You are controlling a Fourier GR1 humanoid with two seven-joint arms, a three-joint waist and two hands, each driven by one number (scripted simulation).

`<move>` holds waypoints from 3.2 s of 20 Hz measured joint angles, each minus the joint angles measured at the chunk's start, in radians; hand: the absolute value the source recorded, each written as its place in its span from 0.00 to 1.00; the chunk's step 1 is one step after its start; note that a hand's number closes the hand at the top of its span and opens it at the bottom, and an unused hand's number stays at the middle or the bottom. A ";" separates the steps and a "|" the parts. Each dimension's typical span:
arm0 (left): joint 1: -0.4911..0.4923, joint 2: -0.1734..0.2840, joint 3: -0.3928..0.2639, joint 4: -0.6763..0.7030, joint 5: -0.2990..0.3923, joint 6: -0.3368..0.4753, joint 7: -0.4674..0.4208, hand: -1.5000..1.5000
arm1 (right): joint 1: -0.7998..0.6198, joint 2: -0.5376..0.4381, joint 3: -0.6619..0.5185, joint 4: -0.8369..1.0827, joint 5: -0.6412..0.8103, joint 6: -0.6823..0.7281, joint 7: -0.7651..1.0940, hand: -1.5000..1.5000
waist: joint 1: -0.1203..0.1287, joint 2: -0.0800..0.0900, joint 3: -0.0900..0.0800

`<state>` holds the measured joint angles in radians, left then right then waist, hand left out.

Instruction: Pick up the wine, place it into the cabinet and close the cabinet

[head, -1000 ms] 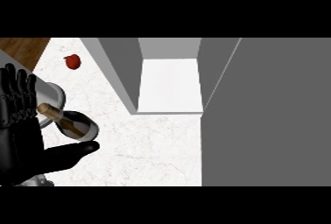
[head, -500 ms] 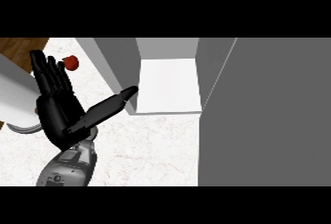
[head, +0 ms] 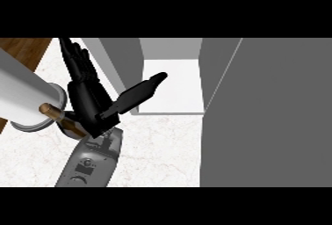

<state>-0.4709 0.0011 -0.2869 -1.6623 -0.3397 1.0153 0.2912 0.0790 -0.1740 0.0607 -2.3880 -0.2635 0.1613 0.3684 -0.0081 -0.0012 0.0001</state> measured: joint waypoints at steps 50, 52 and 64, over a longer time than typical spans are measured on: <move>0.463 0.067 0.157 -0.333 0.108 -0.031 0.059 0.00 | -0.132 0.010 -0.024 -0.035 0.027 -0.059 0.197 0.00 | 0.001 -0.001 -0.002; 0.467 0.063 0.193 -0.296 0.189 -0.053 -0.014 0.00 | -0.134 0.013 -0.024 -0.035 0.028 -0.060 0.198 0.00 | 0.000 0.000 -0.002; 0.530 0.007 0.327 -0.101 0.462 -0.168 -0.403 0.00 | -0.166 0.005 -0.044 -0.038 0.034 -0.064 0.226 0.00 | 0.001 -0.001 -0.001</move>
<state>0.0592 0.0079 0.0404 -1.7629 0.1227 0.8476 -0.1114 -0.0867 -0.1687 0.0166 -2.4260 -0.2294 0.0970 0.5944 -0.0067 -0.0019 -0.0013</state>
